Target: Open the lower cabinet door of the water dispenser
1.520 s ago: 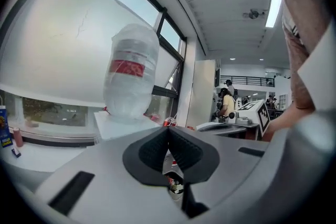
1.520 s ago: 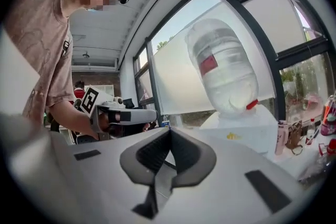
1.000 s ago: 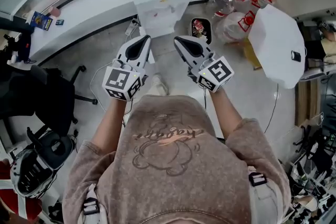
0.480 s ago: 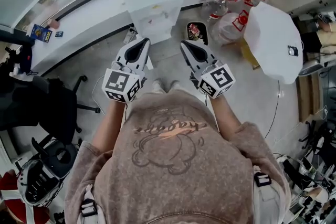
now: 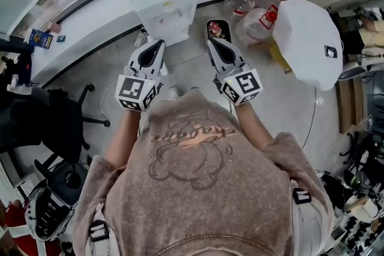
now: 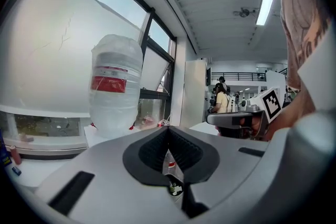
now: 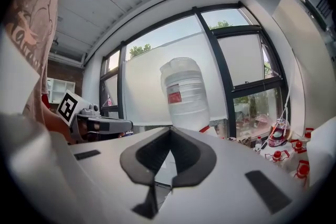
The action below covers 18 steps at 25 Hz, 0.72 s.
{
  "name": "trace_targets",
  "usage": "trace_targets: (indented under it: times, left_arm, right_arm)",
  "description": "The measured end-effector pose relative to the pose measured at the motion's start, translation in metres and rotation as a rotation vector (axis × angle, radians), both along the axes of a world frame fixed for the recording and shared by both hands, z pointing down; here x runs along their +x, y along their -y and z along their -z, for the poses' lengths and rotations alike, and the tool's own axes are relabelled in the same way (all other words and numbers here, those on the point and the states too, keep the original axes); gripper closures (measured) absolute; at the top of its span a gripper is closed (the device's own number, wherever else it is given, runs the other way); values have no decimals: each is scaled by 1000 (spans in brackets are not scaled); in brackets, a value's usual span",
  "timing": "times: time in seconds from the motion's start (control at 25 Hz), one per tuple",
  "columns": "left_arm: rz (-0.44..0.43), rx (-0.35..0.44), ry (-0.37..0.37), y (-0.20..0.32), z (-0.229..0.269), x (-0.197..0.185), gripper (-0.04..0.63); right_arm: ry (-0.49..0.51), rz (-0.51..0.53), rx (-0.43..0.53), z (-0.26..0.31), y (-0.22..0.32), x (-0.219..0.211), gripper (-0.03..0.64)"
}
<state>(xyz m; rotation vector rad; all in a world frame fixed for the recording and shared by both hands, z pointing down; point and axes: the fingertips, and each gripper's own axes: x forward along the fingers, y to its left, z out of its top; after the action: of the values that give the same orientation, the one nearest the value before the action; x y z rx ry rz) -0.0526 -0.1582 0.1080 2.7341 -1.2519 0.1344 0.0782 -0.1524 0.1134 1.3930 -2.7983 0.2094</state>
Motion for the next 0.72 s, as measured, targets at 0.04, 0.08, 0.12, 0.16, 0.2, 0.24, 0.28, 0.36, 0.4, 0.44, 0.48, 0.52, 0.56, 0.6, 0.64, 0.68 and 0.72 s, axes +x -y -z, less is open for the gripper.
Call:
trace_targets:
  times: [0.04, 0.08, 0.12, 0.16, 0.2, 0.24, 0.28, 0.36, 0.4, 0.44, 0.48, 0.52, 0.56, 0.6, 0.64, 0.68, 0.72]
  left_arm:
    - [3, 3, -1, 1, -2, 2, 583]
    - [7, 4, -4, 2, -5, 4, 583]
    - [14, 4, -9, 3, -7, 6, 581]
    - [21, 2, -14, 5, -9, 7, 582]
    - [29, 0, -17, 6, -11, 7, 581]
    - [37, 0, -20, 7, -13, 8, 582]
    - [43, 0, -22, 9, -14, 8, 583]
    - [57, -3, -23, 12, -18, 7, 582]
    - [63, -8, -22, 14, -20, 8, 582]
    - [67, -14, -23, 15, -21, 8, 583]
    - [71, -20, -26, 15, -22, 8, 582]
    - [76, -24, -28, 16, -23, 8, 582]
    - [80, -26, -29, 16, -23, 7, 583]
    - [84, -27, -29, 17, -24, 7, 582]
    - [87, -28, -28, 18, -24, 7, 581]
    - [89, -29, -26, 18, -24, 7, 582]
    - [92, -31, -25, 19, -24, 7, 582]
  right_arm:
    - [5, -3, 1, -1, 1, 2, 612]
    - [5, -5, 1, -2, 2, 5, 612]
    - [2, -5, 2, -4, 3, 8, 612]
    - [-4, -6, 2, -7, 5, 10, 612]
    - [-9, -8, 2, -9, 6, 13, 612]
    - [-12, -11, 0, -13, 7, 16, 612]
    - [-13, -16, -3, -16, 8, 19, 612]
    - [-12, -25, -13, -23, 10, 24, 612]
    - [-12, -28, -18, -26, 11, 26, 612]
    - [-13, -30, -22, -28, 11, 28, 612]
    - [-13, -31, -27, -30, 11, 28, 612]
    - [-12, -31, -30, -31, 10, 28, 612]
    - [-10, -31, -30, -32, 11, 28, 612]
    - [-8, -30, -30, -33, 12, 28, 613]
    - [-7, -29, -29, -33, 13, 28, 614]
    - [-7, -28, -28, -33, 14, 29, 614]
    - [-7, -28, -28, -34, 15, 29, 614]
